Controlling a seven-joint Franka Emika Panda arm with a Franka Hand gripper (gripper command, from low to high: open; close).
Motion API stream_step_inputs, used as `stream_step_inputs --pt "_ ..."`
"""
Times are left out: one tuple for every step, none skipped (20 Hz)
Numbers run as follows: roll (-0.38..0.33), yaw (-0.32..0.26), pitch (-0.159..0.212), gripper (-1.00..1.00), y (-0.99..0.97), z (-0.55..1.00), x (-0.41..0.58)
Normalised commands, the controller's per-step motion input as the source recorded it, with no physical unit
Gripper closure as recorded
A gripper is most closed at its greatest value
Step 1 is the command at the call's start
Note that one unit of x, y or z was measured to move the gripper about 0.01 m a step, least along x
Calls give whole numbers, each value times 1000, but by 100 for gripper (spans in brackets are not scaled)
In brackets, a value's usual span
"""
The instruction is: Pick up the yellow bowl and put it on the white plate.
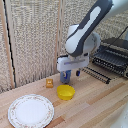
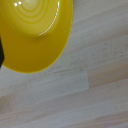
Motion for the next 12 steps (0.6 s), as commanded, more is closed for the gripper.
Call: stream_step_inputs --pt "0 0 64 -100 -120 -554 -114" --pt "0 0 68 -100 -134 -543 -103" --pt "0 0 68 -100 -149 -534 -97" --pt "0 0 74 -100 -131 -497 -43" --pt "0 0 75 -100 -60 -509 0" --pt "0 0 69 -100 -51 -494 0" --pt "0 1 49 -100 -20 -440 0" --pt "0 11 33 -100 0 -354 0" --pt "-27 12 16 -100 0 -237 0" --pt "-55 9 20 -100 49 -157 0" --pt "-66 4 32 -100 91 -77 0" --pt "-59 6 19 100 80 -51 0"
